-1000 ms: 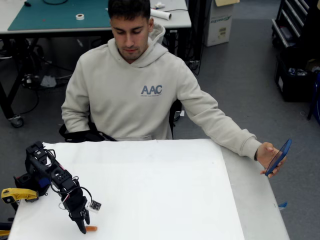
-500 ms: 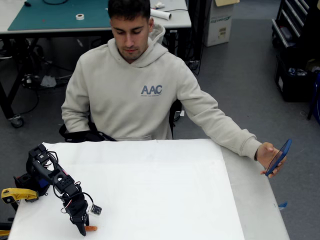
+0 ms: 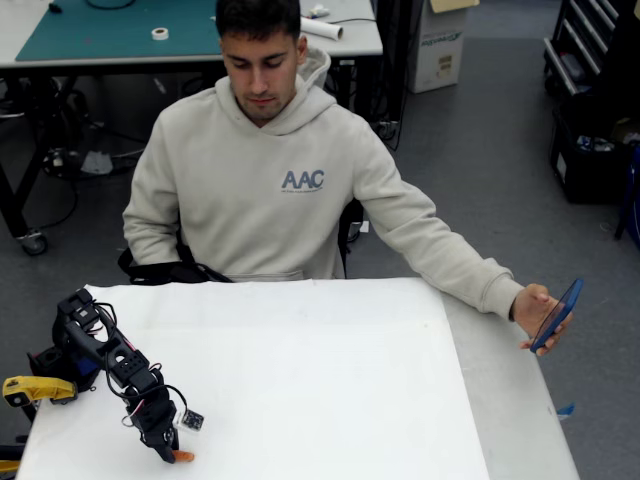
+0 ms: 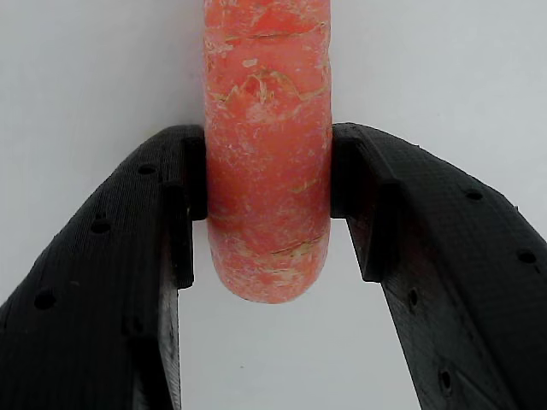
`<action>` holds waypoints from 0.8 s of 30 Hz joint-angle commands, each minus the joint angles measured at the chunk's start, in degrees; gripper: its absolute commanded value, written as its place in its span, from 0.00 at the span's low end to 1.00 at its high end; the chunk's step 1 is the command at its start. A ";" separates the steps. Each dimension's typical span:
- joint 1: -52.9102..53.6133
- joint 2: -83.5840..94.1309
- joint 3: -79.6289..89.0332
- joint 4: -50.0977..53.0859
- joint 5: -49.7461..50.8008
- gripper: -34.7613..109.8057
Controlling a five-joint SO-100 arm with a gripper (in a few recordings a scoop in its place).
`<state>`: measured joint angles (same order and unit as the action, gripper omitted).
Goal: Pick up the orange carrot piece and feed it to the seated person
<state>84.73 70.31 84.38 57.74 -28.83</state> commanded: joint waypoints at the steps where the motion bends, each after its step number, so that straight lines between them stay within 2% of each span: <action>1: 0.88 2.46 -4.66 -0.09 -0.88 0.22; 13: -0.70 2.46 -23.55 0.00 -0.88 0.22; 24: -12.83 2.20 -46.49 0.00 -0.88 0.22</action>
<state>73.74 69.96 49.57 57.74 -29.18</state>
